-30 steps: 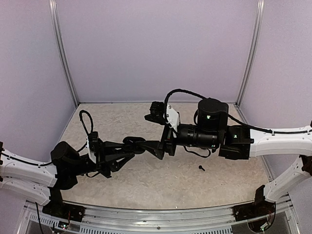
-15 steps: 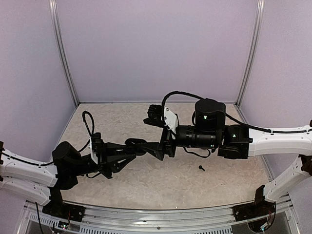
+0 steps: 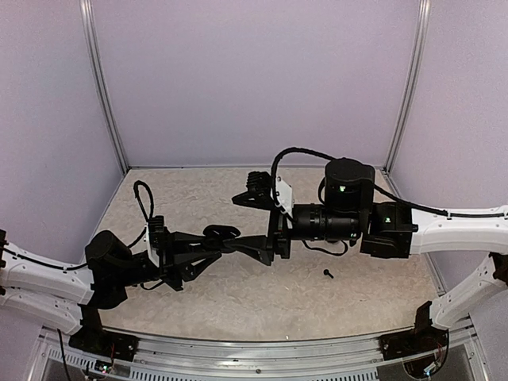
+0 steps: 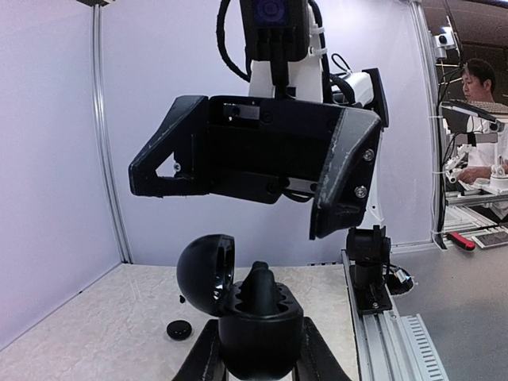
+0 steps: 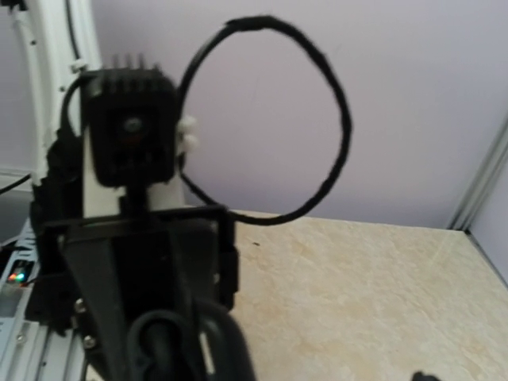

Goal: Insert the wireless bluetooth earbuds into the charging case
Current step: Adjust the right earbud in the right side groove of the charging case, then close the charging case with the earbuds.

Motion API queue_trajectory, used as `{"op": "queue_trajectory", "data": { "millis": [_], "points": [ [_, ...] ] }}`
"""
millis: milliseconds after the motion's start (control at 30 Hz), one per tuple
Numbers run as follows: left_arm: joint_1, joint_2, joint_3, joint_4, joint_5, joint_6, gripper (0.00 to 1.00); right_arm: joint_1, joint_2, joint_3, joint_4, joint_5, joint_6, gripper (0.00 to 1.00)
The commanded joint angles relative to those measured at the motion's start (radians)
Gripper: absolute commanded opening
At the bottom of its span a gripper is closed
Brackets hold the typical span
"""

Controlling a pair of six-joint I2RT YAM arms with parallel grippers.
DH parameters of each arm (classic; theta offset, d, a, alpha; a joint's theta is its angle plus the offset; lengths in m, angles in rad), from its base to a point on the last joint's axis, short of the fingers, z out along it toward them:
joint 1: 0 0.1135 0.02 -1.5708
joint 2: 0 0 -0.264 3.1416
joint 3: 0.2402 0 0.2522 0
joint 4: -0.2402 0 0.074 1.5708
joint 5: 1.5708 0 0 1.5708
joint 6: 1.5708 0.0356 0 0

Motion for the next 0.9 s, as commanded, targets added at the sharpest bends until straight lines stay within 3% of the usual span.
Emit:
{"op": "queue_trajectory", "data": {
  "millis": [0, 400, 867],
  "points": [
    [0.000, -0.003, 0.025, 0.037, 0.004, 0.010, 0.00, -0.006, -0.007, -0.016, 0.017, -0.056, 0.005, 0.85],
    [0.000, -0.017, 0.024, 0.040, -0.002, 0.006, 0.00, -0.017, 0.048, -0.018, 0.005, -0.090, 0.013, 0.83],
    [0.005, -0.022, 0.021, 0.038, -0.057, -0.010, 0.00, -0.020, 0.029, -0.024, 0.007, -0.254, -0.008, 0.61]
  ]
}}
